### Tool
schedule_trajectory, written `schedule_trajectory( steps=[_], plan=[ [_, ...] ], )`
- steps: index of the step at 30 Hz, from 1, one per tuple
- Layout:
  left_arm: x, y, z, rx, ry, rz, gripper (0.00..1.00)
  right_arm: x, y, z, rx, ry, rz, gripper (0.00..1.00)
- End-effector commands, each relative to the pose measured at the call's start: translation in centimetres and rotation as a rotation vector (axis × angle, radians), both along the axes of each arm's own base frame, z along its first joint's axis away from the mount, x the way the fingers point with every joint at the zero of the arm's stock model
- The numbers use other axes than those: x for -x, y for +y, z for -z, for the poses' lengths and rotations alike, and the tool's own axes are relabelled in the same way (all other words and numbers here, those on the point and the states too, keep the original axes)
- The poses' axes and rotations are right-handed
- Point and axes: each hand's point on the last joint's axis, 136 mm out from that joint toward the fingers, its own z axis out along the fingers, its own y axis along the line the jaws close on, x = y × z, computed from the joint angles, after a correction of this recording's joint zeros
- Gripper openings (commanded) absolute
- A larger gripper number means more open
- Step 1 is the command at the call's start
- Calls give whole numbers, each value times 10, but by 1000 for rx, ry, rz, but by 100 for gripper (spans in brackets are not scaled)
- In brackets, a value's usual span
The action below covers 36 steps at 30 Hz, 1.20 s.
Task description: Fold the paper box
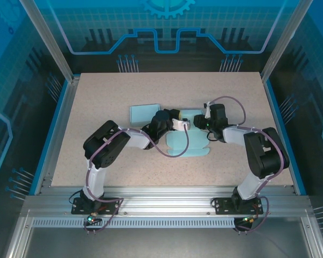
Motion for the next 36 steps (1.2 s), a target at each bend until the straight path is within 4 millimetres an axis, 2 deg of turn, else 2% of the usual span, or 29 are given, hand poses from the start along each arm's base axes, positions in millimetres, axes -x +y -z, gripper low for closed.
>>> schedule_trajectory(
  steps=[1, 2, 6, 10, 12, 17, 21, 25, 31, 36],
  plan=[
    [17, -13, 10, 44, 119, 73, 7, -8, 0, -6, 51, -33, 25, 23],
    [17, -13, 5, 65, 121, 62, 8, -6, 0, -5, 67, -33, 34, 17],
    [9, -8, -23, 183, 135, -20, 33, 1, 0, -8, 146, -55, 51, 6],
    [9, 1, -57, 335, 166, -90, 79, 7, 0, -15, 212, -90, 54, 0],
    [16, 4, -76, 420, 202, -108, 98, 9, -1, -19, 236, -106, 57, 0],
    [38, 24, -135, 720, 332, -174, 99, 19, -4, -24, 256, -92, 54, 0],
    [43, 60, -161, 989, 426, -379, 99, 24, -2, -30, 242, -94, 46, 0],
    [57, 91, -148, 1160, 608, -572, 99, 34, 3, -38, 232, -119, 6, 0],
    [81, 125, -112, 1330, 770, -736, 99, 61, 12, -52, 196, -168, -59, 0],
    [91, 122, -88, 1414, 953, -695, 99, 75, 4, -53, 198, -178, -42, 0]
  ],
)
